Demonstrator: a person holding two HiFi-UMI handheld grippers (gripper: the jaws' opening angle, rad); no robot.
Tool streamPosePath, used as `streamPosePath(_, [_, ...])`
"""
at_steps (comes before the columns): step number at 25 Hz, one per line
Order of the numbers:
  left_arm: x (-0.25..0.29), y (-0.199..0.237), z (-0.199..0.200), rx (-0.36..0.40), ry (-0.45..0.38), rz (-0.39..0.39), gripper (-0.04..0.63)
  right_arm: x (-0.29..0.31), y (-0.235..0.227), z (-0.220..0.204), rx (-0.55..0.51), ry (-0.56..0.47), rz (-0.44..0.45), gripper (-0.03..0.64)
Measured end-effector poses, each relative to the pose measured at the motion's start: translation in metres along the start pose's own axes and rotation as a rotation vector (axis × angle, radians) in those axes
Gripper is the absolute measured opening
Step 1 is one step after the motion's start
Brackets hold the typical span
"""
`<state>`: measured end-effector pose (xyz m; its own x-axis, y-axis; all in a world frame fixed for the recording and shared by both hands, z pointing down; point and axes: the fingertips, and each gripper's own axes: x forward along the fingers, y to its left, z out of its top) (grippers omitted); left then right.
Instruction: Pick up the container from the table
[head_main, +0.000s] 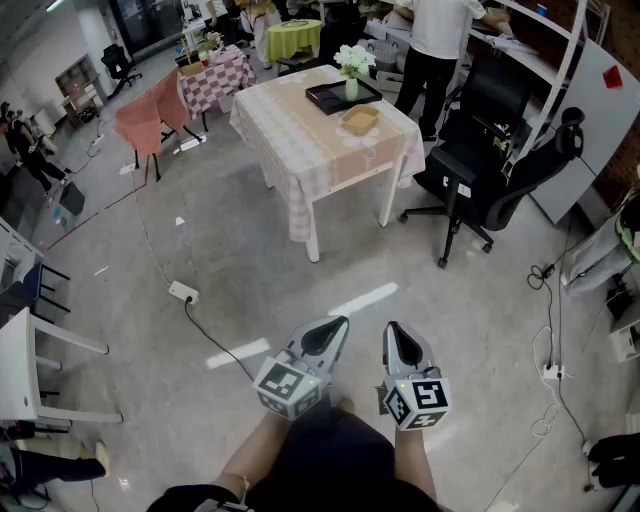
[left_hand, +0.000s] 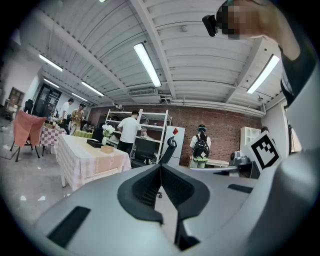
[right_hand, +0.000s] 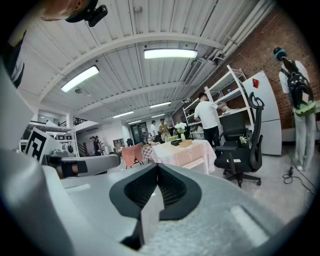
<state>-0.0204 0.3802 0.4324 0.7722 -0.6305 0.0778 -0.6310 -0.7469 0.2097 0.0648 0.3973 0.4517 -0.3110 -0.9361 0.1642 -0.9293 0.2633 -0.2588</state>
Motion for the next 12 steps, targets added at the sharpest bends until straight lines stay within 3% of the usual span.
streamPosePath(12, [0.002, 0.015, 0.008, 0.042, -0.053, 0.087, 0.012, 0.026, 0.007, 0.017, -0.034, -0.069, 0.098, 0.005])
